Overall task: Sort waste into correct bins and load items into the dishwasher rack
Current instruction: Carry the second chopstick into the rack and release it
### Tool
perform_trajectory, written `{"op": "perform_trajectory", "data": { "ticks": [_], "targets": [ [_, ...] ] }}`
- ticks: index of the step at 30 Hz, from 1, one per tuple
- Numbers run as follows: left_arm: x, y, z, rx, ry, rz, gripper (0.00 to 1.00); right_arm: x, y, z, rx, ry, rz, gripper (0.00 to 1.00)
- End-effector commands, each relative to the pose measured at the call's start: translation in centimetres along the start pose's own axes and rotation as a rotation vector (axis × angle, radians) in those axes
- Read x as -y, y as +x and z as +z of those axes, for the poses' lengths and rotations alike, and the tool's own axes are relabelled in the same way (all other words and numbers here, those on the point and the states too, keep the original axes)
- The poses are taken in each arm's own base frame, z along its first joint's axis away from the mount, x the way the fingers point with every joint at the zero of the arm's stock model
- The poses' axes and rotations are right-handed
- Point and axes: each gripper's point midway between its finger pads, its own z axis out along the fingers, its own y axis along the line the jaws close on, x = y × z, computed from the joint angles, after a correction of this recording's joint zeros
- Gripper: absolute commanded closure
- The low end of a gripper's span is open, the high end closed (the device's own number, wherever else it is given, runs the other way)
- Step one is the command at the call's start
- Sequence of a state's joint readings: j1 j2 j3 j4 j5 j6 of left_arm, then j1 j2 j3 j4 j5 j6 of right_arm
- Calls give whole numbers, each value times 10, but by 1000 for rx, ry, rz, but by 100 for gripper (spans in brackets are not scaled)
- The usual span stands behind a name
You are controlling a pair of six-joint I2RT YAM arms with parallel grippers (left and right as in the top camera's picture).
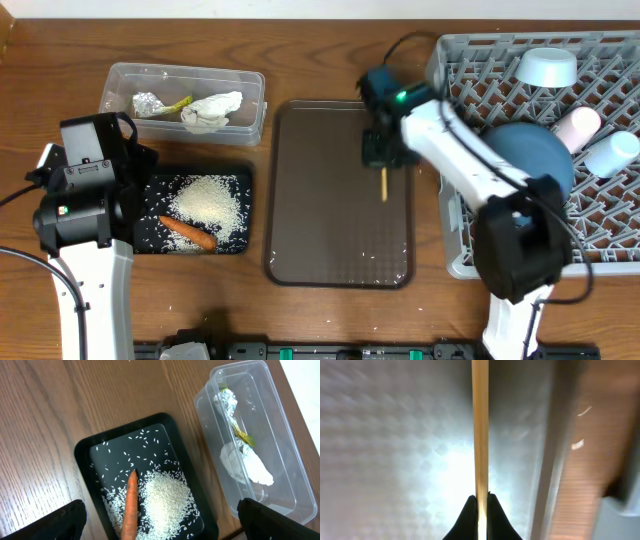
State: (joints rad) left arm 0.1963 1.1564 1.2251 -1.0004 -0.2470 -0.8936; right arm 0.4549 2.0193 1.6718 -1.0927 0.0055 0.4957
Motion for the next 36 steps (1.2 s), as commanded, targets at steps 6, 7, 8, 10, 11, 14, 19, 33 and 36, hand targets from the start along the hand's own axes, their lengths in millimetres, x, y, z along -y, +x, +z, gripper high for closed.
{"op": "perform_trajectory", "data": {
  "ticks": [6, 7, 8, 10, 11, 14, 19, 33, 36],
  "targets": [
    [-4, -4, 0, 20, -19, -1, 1, 73, -52, -108, 232, -34, -158, 99],
    [-4, -4, 0, 19, -19, -1, 1, 80, -54, -108, 229, -57, -171, 99],
    [-4, -4, 0, 20, -19, -1, 1, 85, -55, -108, 223, -83, -191, 99],
    [-4, -4, 0, 19, -19, -1, 1, 98, -55, -101, 203, -102, -194, 99],
    [-4, -4, 0, 20, -19, -1, 1, 107, -55, -96, 192, -98, -176, 99],
    [-4, -4, 0, 20, -19, -1, 1, 124, -56, -80, 170, -88, -136, 99],
    [-4, -4, 0, 20, -19, -1, 1, 133, -50, -51, 148, -87, -114, 76],
    [-4, -4, 0, 20, -19, -1, 1, 127, -43, -82, 169, -127, 47, 36],
    [-4, -4, 0, 19, -19, -1, 1, 121, -30, -118, 201, -169, 72, 37]
  ]
}}
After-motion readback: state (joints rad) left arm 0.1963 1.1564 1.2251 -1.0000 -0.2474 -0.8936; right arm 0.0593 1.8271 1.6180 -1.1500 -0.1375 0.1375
